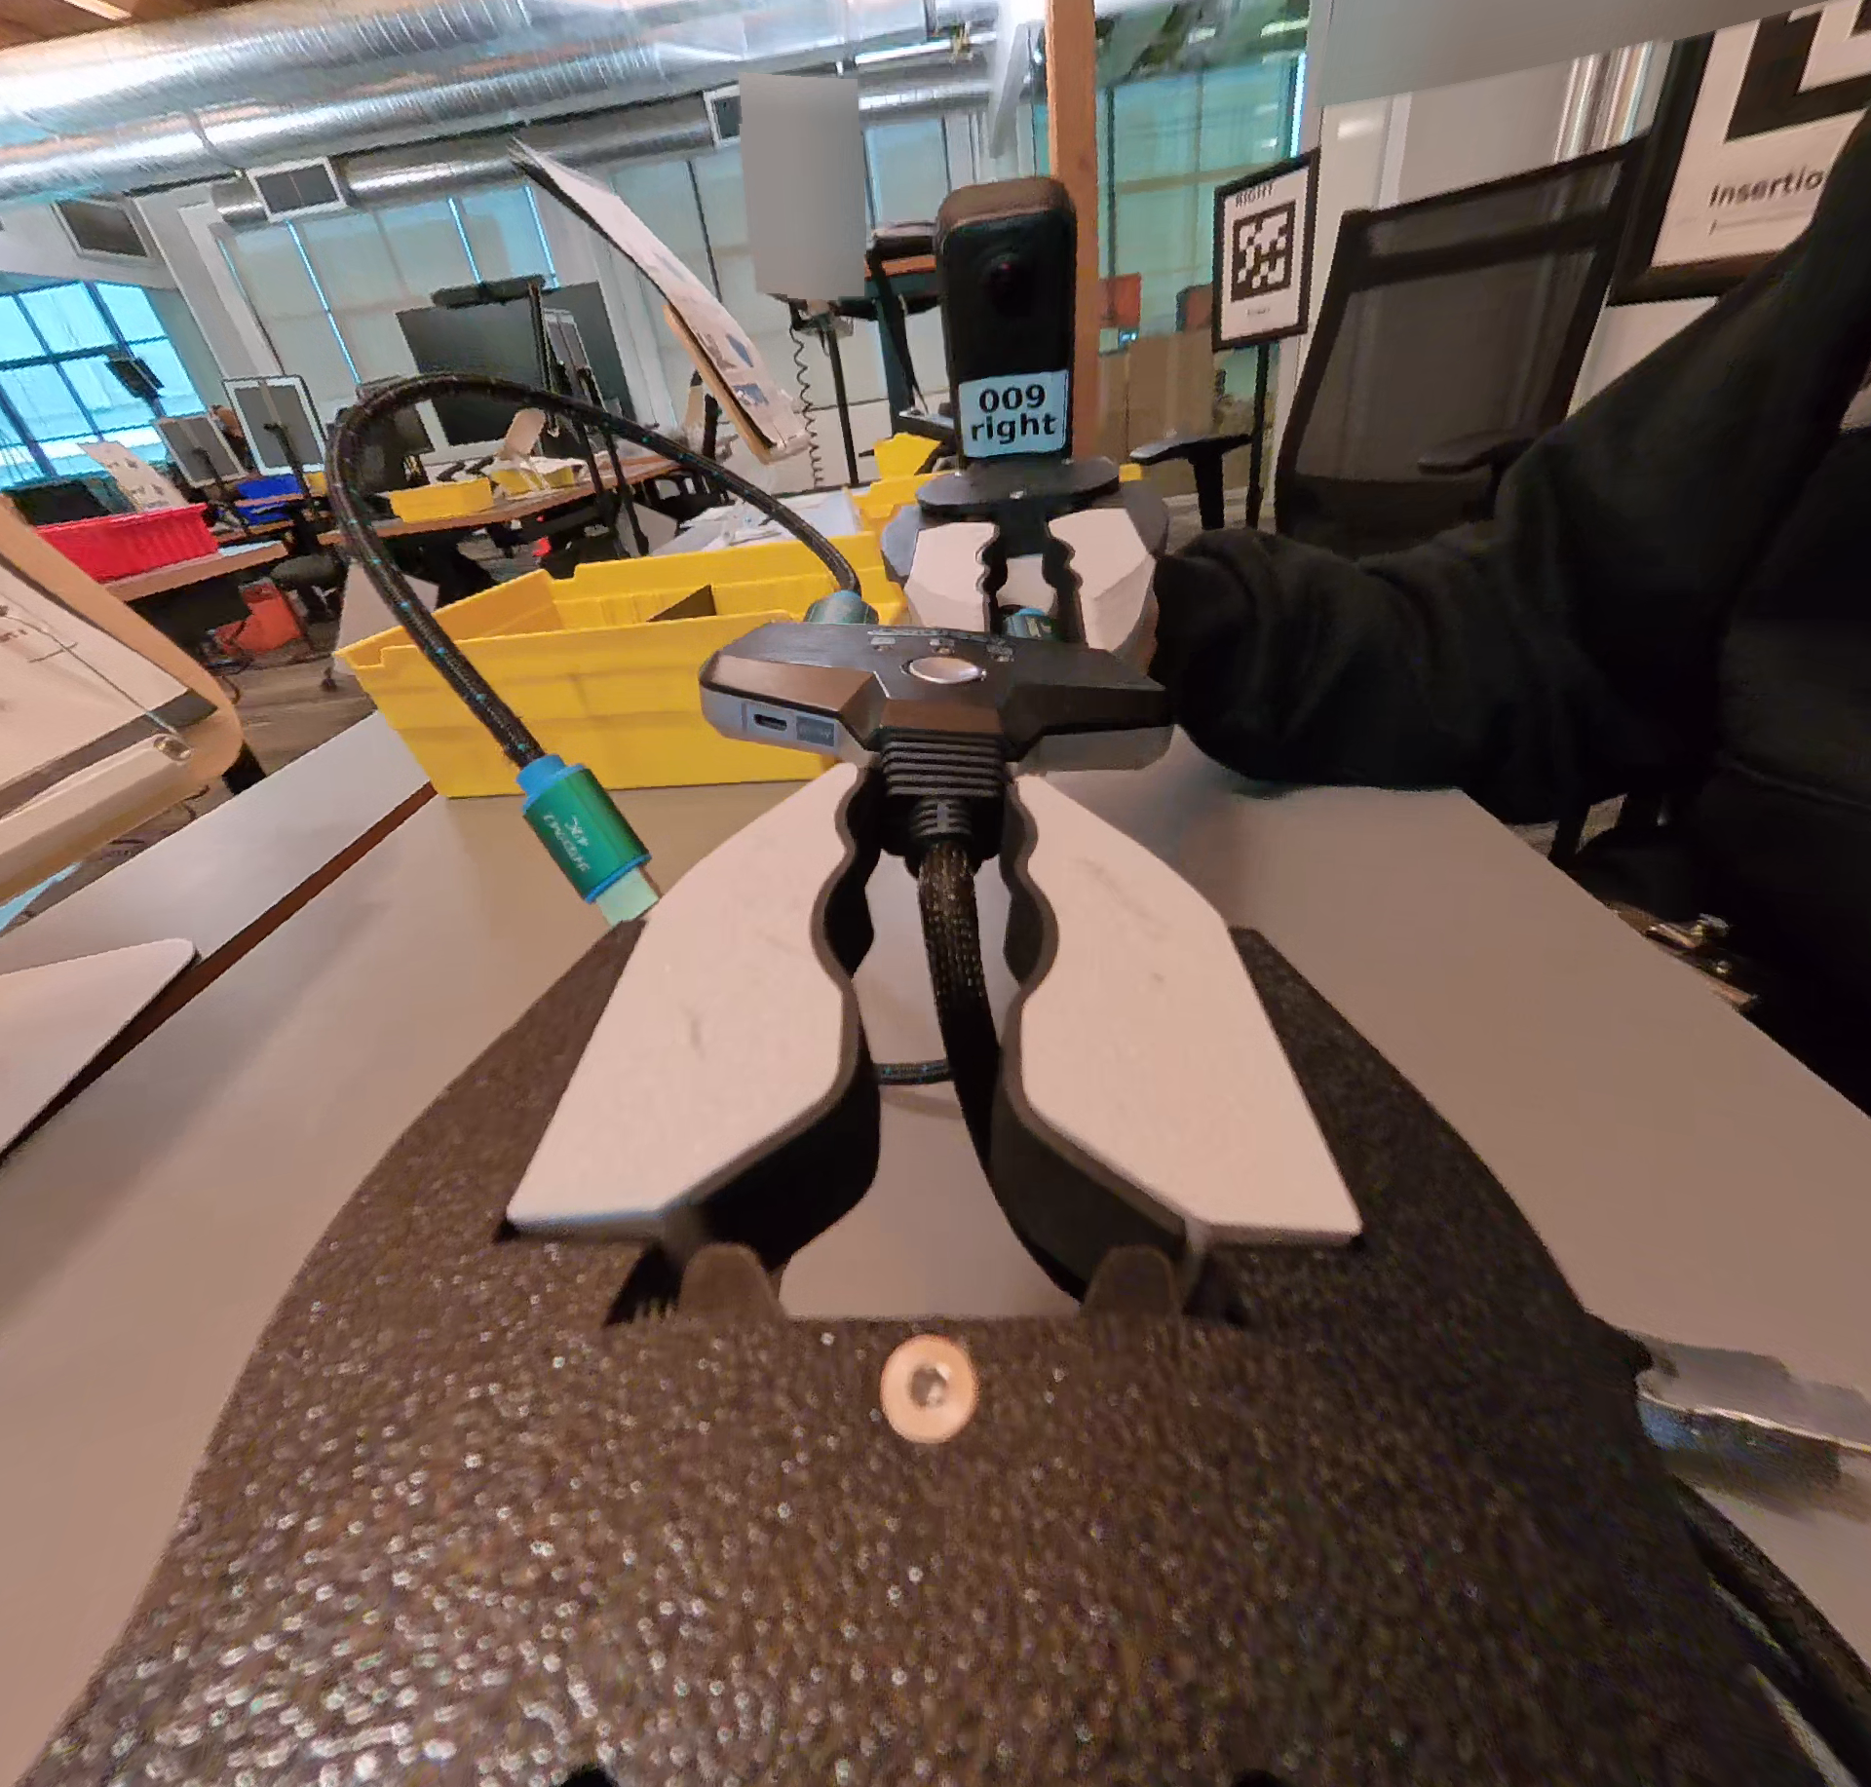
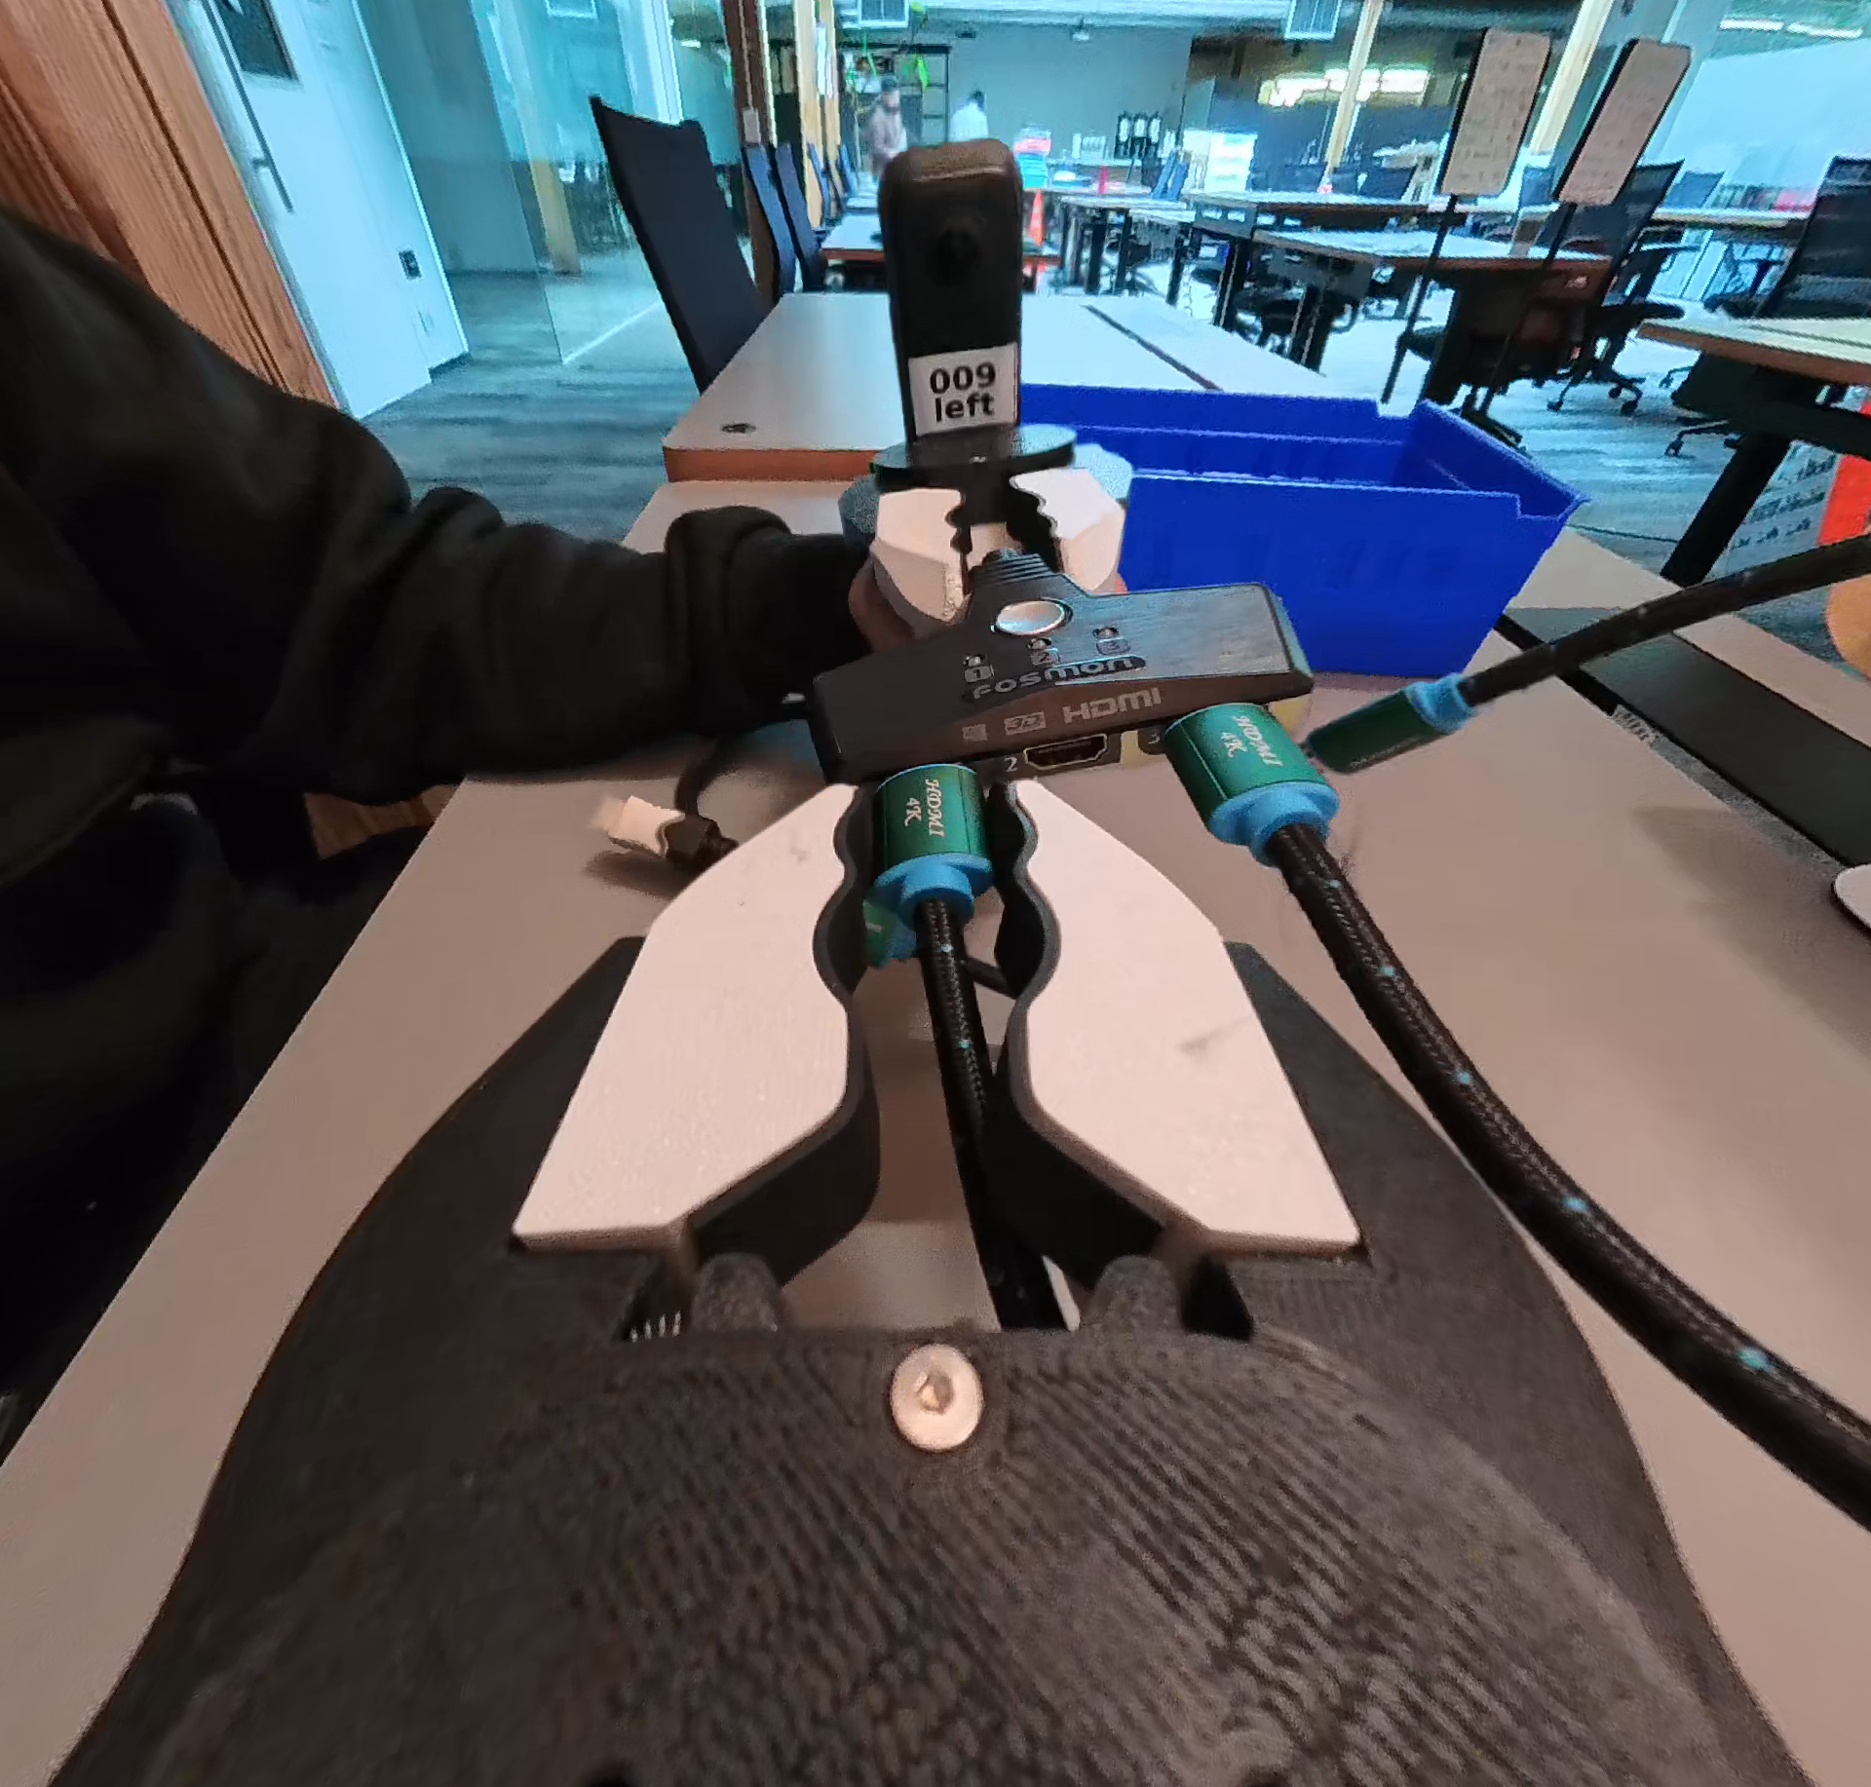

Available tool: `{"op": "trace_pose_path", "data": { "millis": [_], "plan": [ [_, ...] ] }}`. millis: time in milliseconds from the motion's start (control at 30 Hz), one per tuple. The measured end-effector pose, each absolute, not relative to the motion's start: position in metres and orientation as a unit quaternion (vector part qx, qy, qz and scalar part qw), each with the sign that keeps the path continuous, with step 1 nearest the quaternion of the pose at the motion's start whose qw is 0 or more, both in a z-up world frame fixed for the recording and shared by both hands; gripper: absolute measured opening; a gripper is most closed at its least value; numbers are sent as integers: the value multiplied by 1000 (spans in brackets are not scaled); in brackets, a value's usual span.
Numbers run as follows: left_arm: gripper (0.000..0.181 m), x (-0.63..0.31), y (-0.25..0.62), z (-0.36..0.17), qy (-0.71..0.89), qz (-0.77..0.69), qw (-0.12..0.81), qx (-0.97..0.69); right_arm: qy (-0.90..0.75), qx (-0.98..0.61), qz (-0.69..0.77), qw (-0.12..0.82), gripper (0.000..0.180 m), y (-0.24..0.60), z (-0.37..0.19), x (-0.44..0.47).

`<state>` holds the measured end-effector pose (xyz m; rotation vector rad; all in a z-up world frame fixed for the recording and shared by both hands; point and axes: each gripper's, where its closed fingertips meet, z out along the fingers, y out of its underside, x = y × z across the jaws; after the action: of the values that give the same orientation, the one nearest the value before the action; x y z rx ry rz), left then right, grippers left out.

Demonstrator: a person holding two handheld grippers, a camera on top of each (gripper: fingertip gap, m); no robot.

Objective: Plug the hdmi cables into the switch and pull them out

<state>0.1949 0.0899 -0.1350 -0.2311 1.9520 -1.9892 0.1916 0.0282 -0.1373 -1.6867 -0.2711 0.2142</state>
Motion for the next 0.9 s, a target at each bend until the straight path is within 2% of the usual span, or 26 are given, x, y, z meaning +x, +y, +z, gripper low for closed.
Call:
{"op": "trace_pose_path", "data": {
  "millis": [900],
  "plan": [
    [22, 193, 85, -140, 685, -708, 141, -95, -76, -714, 122, 686, 22, 23, -136, 187]
  ]
}}
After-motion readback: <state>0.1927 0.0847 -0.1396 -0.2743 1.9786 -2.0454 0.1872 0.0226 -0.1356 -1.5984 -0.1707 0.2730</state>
